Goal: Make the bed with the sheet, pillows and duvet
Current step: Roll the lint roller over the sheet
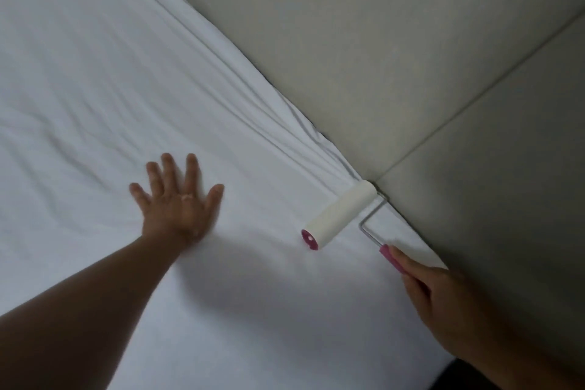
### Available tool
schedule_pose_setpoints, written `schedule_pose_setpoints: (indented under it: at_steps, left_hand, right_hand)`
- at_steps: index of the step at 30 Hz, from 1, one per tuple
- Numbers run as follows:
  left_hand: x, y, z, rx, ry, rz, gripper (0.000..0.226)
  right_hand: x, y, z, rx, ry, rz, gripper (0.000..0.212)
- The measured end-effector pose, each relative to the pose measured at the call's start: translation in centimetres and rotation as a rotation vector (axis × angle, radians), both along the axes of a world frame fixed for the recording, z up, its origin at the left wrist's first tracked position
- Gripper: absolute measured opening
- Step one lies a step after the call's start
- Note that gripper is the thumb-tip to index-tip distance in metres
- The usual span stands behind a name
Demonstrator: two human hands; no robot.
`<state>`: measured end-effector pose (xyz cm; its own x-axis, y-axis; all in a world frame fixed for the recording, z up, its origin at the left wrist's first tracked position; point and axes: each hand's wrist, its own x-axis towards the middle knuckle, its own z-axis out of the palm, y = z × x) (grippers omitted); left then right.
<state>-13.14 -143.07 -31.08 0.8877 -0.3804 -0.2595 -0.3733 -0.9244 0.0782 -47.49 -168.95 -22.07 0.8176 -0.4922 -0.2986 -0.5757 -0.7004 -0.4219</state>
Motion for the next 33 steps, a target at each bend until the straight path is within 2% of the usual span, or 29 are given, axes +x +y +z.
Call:
schedule_pose_setpoints:
  at_steps: [4, 8, 11, 14, 17, 20, 26, 30, 33]
  left_hand:
    - [-5.5, -2.1, 0.1, -0.009, 0.005, -0.166, 0.078]
    - [-6.2, -0.9, 0.1, 0.026, 0.050, -0.222, 0.078]
    - [-6.3, -0.2, 0.7, 0.086, 0.068, -0.257, 0.079]
    - [-6.4, -0.5, 1.7, 0.125, 0.120, -0.240, 0.079]
    - [-6.4, -0.7, 1.9, 0.153, 0.130, -0.227, 0.077]
    - [-6.0, -0.6, 1.7, 0.178, 0.121, -0.243, 0.078]
    - [-6.1, -0.4, 0.8, 0.161, 0.101, -0.255, 0.079]
    - [-5.6, -0.2, 0.9, 0.134, 0.107, -0.300, 0.080]
    - [-4.9, 1.9, 1.9, 0.004, 0.069, -0.384, 0.078]
  right_hand:
    - [-5.0, 0.1, 2.5, 0.049, 0.070, -0.017, 0.051]
    - [-7.5, -0.9, 8.1, -0.101, 0.169, 0.033, 0.044]
    - [-7.9, 0.7, 10.3, -0.110, 0.110, -0.012, 0.041]
    - [-6.1, 3.4, 7.4, -0.010, -0.035, -0.018, 0.042]
    - [-5.5, 5.2, 3.1, 0.043, -0.048, -0.065, 0.041]
    - [-9.1, 6.0, 1.0, 0.023, -0.077, -0.100, 0.041]
    - [-17.9, 7.2, 2.1, -0.028, 0.182, -0.139, 0.048]
    - [-18.3, 7.8, 6.4, -0.061, 0.368, -0.163, 0.051]
    - [-16.7, 8.9, 9.3, -0.073, 0.424, -0.295, 0.051]
